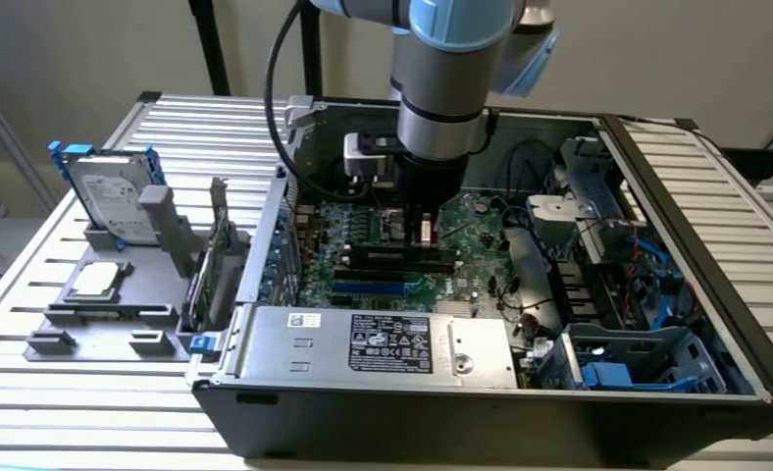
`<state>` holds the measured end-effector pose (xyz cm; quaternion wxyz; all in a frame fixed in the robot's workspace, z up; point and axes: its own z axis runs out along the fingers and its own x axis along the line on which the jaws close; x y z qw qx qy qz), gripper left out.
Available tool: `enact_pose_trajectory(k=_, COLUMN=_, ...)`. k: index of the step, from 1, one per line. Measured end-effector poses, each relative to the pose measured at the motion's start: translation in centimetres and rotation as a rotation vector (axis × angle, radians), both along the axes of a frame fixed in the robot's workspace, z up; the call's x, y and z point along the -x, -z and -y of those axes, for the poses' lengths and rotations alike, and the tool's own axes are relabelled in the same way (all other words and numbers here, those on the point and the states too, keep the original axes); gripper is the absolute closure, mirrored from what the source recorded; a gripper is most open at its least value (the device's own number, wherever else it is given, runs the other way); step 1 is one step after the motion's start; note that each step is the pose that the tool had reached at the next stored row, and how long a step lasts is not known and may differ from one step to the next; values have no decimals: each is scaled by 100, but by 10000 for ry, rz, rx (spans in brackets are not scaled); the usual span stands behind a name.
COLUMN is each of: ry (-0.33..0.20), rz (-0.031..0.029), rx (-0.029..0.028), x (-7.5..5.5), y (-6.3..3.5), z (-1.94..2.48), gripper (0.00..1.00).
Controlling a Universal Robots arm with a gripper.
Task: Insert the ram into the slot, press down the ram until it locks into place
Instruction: 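Insert the ram into the slot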
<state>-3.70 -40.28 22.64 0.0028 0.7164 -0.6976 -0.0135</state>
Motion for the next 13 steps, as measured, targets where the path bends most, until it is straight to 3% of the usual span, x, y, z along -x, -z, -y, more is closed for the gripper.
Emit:
enact_pose_trajectory(k=5, ry=19, rz=49, rx=1, x=14, y=0, z=0, gripper=86)
enact_pose_trajectory(k=13, ry=147, rz=65, rx=0, x=16, y=1, z=-2, gripper=86)
